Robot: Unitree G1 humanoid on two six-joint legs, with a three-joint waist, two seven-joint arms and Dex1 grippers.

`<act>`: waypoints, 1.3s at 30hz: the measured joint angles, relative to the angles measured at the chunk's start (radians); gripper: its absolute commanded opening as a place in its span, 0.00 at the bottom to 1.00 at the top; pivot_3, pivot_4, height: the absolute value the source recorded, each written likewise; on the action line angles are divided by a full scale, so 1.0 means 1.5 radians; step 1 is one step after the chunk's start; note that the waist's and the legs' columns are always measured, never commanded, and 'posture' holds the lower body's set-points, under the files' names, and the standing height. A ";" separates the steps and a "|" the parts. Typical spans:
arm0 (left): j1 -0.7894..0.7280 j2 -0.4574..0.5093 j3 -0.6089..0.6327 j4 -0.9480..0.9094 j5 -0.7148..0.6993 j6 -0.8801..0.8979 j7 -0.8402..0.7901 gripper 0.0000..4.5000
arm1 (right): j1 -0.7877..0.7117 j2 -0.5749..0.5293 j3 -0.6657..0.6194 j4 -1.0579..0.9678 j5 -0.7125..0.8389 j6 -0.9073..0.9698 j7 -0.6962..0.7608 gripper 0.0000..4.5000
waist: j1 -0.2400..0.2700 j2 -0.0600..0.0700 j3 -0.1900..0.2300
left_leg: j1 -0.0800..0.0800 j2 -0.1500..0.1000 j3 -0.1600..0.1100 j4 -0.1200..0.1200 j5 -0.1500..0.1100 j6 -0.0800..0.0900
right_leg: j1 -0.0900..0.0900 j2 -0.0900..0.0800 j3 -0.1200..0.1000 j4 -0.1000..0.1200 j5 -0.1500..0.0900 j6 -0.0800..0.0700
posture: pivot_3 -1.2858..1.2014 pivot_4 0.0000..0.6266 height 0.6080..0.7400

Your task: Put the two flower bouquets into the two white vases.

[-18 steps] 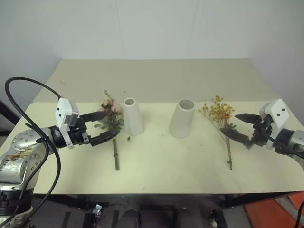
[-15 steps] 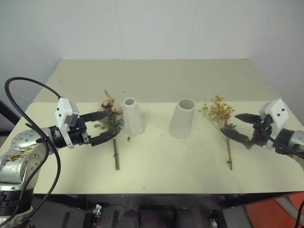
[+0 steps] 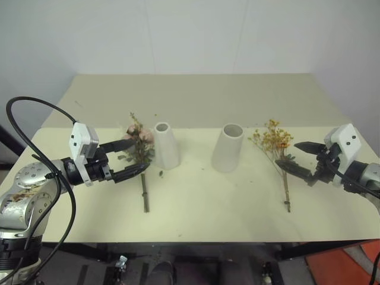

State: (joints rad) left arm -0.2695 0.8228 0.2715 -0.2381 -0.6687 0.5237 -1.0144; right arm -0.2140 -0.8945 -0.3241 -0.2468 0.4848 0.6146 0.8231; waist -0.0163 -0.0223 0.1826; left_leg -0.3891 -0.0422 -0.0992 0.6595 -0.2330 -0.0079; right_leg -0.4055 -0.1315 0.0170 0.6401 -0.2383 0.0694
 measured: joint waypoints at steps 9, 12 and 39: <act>-0.053 -0.003 -0.020 0.024 0.001 -0.015 -0.029 0.99 | -0.009 -0.005 0.007 -0.002 -0.008 0.064 -0.042 1.00 | 0.001 0.000 0.000 | 0.000 0.000 0.000 0.000 0.000 0.000 | 0.000 0.000 0.000 0.000 0.000 0.000 | 0.52 0.24 1.00; -0.090 -0.003 -0.041 0.046 0.002 -0.014 -0.042 0.99 | -0.035 -0.007 0.030 -0.002 -0.015 0.137 -0.083 1.00 | -0.001 0.000 0.000 | 0.000 0.000 0.000 0.000 0.000 0.000 | 0.000 0.000 0.000 0.000 0.000 0.000 | 0.52 0.24 1.00; -0.401 -0.064 -0.196 0.273 0.098 -0.016 -0.200 1.00 | -0.291 0.062 0.259 0.255 -0.135 0.385 -0.215 0.81 | -0.021 0.000 0.000 | -0.001 0.000 0.000 0.001 0.000 0.000 | -0.001 0.001 0.000 0.001 0.000 0.000 | 0.52 0.24 1.00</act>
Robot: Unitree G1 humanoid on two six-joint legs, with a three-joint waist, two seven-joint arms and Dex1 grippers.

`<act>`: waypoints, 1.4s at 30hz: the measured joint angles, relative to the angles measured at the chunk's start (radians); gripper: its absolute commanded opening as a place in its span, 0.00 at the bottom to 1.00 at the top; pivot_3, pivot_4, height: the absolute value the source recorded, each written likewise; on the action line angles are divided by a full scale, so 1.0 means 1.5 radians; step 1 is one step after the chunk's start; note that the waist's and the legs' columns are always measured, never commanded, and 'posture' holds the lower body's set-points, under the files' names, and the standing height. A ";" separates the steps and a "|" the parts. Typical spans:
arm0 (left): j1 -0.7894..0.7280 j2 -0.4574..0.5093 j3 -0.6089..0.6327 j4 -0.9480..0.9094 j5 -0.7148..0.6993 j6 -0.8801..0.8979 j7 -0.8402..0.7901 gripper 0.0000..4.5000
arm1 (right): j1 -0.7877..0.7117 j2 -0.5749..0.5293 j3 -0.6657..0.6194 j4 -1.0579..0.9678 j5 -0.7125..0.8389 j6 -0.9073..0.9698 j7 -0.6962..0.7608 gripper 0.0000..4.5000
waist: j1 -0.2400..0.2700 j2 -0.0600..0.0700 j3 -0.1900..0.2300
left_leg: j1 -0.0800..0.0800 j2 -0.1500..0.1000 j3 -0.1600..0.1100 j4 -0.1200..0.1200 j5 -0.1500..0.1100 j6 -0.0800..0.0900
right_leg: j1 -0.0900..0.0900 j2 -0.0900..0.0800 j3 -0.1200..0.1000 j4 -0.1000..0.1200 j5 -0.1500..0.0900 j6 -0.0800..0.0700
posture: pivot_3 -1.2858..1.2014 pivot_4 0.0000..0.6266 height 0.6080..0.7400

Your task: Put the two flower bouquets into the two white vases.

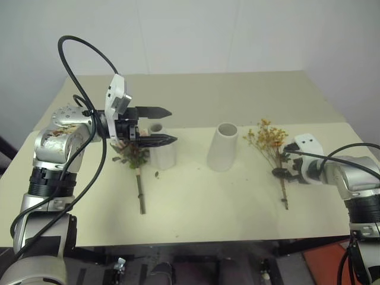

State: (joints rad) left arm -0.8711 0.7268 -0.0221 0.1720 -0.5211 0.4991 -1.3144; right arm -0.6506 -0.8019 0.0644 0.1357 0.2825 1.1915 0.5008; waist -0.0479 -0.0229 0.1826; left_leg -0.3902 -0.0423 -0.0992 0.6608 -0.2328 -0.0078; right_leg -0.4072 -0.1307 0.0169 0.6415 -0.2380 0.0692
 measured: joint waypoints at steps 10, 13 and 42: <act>0.000 0.000 0.003 0.000 0.006 -0.001 -0.013 1.00 | -0.007 0.015 -0.012 0.031 -0.028 -0.023 -0.002 0.05 | 0.003 0.000 0.000 | 0.000 0.000 0.000 0.000 0.000 0.000 | 0.001 0.000 0.000 0.000 0.000 0.000 | 0.52 0.24 1.00; 0.001 0.000 0.007 0.000 0.006 -0.004 -0.011 1.00 | -0.008 0.031 -0.042 0.038 -0.028 -0.022 -0.018 0.01 | 0.002 0.000 0.000 | 0.000 0.000 0.000 0.000 0.000 0.000 | 0.001 0.000 0.000 0.000 0.000 0.000 | 0.52 0.24 1.00; 0.043 -0.016 0.056 -0.017 -0.012 -0.001 0.033 1.00 | -0.161 0.347 -0.261 -0.146 0.209 -0.430 -0.079 0.01 | -0.003 0.000 0.000 | -0.007 0.000 0.000 0.000 0.001 -0.001 | -0.010 0.001 0.002 0.005 0.001 -0.001 | 0.52 0.24 1.00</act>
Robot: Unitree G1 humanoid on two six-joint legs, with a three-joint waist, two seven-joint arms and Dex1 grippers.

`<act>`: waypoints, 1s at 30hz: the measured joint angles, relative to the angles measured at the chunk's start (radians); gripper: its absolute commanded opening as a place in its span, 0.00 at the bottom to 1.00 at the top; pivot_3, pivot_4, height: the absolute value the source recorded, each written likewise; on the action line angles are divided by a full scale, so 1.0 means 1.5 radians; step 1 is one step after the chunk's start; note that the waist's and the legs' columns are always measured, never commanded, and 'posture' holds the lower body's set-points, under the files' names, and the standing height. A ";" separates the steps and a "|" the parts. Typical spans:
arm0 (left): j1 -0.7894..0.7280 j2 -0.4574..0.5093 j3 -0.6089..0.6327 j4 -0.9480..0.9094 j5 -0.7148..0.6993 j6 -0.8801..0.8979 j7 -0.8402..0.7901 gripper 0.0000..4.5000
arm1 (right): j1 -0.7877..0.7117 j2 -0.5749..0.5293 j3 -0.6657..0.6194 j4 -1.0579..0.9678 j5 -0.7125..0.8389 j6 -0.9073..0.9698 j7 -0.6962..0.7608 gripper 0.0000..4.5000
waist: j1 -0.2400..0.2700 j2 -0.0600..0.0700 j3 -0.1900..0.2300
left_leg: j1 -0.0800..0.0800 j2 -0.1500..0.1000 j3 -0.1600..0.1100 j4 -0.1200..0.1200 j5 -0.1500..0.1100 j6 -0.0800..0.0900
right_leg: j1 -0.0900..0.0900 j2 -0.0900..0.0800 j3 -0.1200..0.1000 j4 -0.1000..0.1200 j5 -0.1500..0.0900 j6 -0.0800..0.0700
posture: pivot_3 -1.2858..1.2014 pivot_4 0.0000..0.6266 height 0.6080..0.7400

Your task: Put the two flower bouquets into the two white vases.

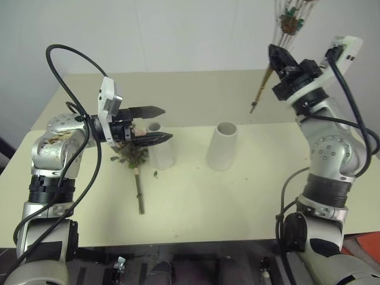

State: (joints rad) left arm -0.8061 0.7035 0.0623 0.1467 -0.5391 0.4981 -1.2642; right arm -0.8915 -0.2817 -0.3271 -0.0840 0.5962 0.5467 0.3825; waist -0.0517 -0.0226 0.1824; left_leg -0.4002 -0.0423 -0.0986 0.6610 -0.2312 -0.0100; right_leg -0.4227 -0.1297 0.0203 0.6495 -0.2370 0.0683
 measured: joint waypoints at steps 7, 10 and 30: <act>0.000 0.000 0.000 -0.001 0.000 0.000 0.000 1.00 | 0.022 0.014 0.062 -0.018 -0.005 -0.063 0.034 0.01 | -0.004 0.000 0.000 | 0.000 0.000 0.000 0.000 0.000 0.000 | 0.000 0.000 0.000 0.000 0.000 0.000 | 0.52 0.24 1.00; 0.000 0.000 0.000 -0.001 0.000 0.000 -0.001 1.00 | 0.045 0.017 0.082 -0.017 -0.020 -0.086 0.041 0.01 | -0.006 0.000 0.000 | 0.000 0.000 0.000 0.000 0.000 0.000 | 0.000 0.000 0.000 0.000 0.000 0.000 | 0.52 0.24 1.00; 0.000 0.001 0.000 -0.001 0.000 0.000 -0.001 1.00 | 0.111 0.063 0.137 0.009 -0.096 -0.169 0.039 0.01 | -0.012 0.000 0.000 | 0.000 0.000 -0.001 0.000 0.001 -0.001 | 0.000 0.000 0.000 0.000 0.000 0.000 | 0.52 0.24 1.00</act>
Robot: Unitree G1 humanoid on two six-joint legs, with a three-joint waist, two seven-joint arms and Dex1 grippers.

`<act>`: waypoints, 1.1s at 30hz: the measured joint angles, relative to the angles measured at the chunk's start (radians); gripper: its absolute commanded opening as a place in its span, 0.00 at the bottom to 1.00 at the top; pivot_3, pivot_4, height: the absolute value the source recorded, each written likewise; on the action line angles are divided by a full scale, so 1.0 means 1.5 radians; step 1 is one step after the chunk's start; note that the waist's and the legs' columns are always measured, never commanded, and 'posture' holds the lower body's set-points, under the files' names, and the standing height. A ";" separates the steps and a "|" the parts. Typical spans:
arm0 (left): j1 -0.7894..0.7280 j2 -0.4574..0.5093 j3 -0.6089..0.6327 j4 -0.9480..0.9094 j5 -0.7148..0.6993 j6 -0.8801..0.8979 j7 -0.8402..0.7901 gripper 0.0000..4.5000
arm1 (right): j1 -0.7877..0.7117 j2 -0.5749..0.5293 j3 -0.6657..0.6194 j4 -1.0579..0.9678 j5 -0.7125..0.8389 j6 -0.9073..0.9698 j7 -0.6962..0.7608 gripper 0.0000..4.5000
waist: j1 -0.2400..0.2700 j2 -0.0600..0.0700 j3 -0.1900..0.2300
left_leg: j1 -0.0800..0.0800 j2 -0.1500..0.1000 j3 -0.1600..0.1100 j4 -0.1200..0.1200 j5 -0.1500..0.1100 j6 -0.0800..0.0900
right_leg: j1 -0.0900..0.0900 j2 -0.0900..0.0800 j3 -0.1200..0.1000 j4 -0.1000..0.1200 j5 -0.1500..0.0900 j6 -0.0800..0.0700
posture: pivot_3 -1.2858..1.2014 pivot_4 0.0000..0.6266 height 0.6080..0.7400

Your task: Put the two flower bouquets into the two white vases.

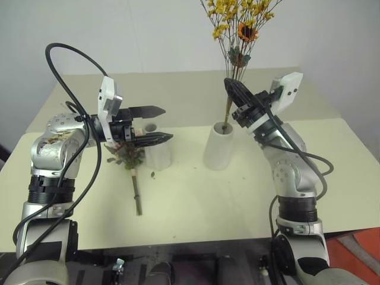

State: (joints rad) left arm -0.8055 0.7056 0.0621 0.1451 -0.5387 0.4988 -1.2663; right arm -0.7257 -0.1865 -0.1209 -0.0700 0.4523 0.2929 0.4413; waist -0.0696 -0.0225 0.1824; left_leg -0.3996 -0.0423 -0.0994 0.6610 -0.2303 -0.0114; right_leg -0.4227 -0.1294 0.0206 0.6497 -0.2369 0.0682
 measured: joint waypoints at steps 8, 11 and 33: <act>0.012 0.001 0.000 -0.006 0.000 0.000 0.000 1.00 | 0.045 0.007 0.021 0.041 -0.027 -0.031 0.010 0.01 | 0.000 0.000 0.000 | 0.000 0.000 0.000 0.000 0.000 0.000 | 0.000 0.000 0.000 0.000 0.000 0.000 | 0.52 0.24 1.00; 0.015 0.001 0.000 -0.006 0.000 0.000 0.000 1.00 | 0.050 0.007 0.023 0.046 -0.035 -0.041 0.012 0.01 | 0.000 0.000 0.000 | 0.000 0.000 0.000 0.000 0.000 0.000 | 0.000 0.000 0.000 0.000 0.000 0.000 | 0.52 0.24 1.00; 0.027 0.020 0.000 -0.010 0.001 0.002 0.004 1.00 | 0.158 -0.042 0.033 -0.003 -0.044 -0.072 0.058 0.94 | 0.001 0.000 0.000 | 0.000 0.000 0.000 0.000 0.000 0.000 | 0.000 0.000 0.000 0.000 0.000 0.000 | 0.52 0.24 1.00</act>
State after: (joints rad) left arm -0.7651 0.7361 0.0624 0.1298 -0.5372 0.5024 -1.2600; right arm -0.4880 -0.2501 -0.0714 -0.0752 0.3864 0.1846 0.5280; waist -0.0675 -0.0225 0.1823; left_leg -0.3992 -0.0423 -0.0995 0.6610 -0.2300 -0.0120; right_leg -0.4226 -0.1293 0.0207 0.6494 -0.2369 0.0682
